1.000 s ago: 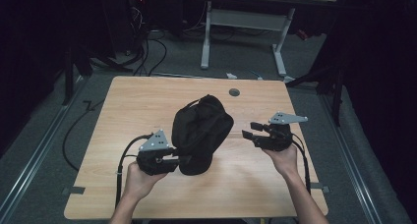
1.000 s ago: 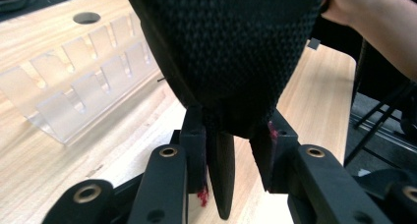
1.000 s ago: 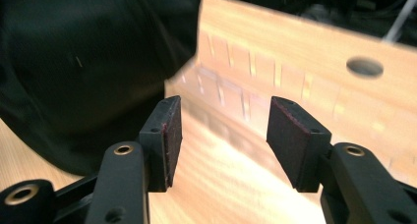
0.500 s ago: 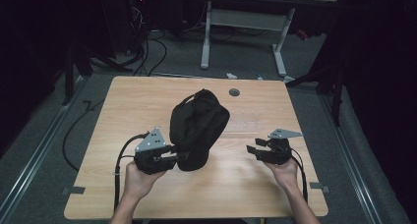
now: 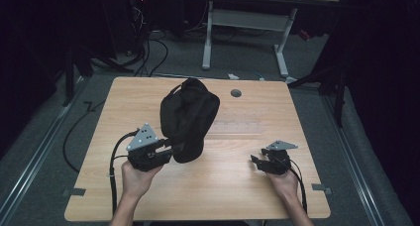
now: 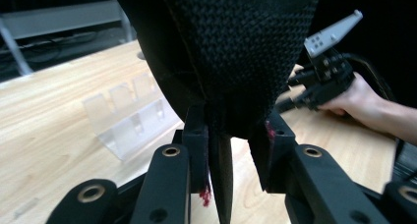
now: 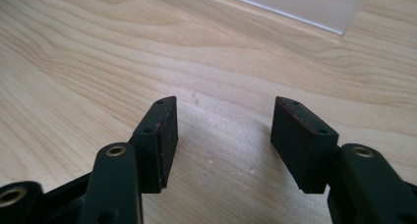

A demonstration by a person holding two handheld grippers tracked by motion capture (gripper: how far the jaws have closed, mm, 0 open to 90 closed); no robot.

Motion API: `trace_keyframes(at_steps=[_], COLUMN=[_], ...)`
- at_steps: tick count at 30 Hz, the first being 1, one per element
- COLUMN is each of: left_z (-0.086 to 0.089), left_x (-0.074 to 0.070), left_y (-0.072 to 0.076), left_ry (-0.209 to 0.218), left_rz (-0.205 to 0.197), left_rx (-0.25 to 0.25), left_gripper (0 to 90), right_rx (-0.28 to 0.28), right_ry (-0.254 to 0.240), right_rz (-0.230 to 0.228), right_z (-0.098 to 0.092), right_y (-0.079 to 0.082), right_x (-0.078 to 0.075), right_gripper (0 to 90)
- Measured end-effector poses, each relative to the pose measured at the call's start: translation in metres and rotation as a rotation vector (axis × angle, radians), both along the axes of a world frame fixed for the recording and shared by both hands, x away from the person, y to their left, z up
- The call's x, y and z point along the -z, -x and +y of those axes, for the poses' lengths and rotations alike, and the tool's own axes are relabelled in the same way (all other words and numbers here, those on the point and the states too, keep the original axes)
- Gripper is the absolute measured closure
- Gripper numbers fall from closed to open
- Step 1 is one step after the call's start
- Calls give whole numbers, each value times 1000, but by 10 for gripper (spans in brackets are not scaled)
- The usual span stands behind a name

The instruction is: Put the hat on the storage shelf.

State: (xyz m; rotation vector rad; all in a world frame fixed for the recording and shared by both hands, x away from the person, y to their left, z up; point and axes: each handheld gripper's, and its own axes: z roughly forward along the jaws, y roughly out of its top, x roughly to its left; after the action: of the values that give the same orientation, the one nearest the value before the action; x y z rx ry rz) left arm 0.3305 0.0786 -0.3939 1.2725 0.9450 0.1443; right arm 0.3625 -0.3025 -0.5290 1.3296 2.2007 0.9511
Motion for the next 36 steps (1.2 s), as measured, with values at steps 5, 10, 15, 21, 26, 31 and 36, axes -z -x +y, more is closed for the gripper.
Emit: trace_keyframes(at_steps=[5, 10, 15, 21, 26, 31, 36], left_z=[1, 2, 2, -2, -4, -7, -11], left_x=[-5, -9, -14, -21, -23, -22, -20], left_y=[-7, -16, -25, -38, -49, -59, -68], left_ry=[3, 10, 4, -4, -13, -38, -46], left_rz=[-11, -10, -16, -29, -35, -46, -52], left_rx=[-32, -53, -82, -105, -122, -145, -158], left_gripper=[711, 711, 710, 709, 709, 709, 708], right_rx=[11, 29, 34, 37, 39, 38, 38], right_ry=[24, 25, 26, 26, 25, 26, 26], right_rz=[-21, -18, -17, -17, -16, -16, -15], right_z=[2, 2, 2, 2, 3, 3, 3], right_y=[1, 1, 1, 1, 1, 1, 2], right_x=[1, 2, 2, 2, 2, 2, 1], right_gripper=[420, 387, 381, 379, 377, 376, 374])
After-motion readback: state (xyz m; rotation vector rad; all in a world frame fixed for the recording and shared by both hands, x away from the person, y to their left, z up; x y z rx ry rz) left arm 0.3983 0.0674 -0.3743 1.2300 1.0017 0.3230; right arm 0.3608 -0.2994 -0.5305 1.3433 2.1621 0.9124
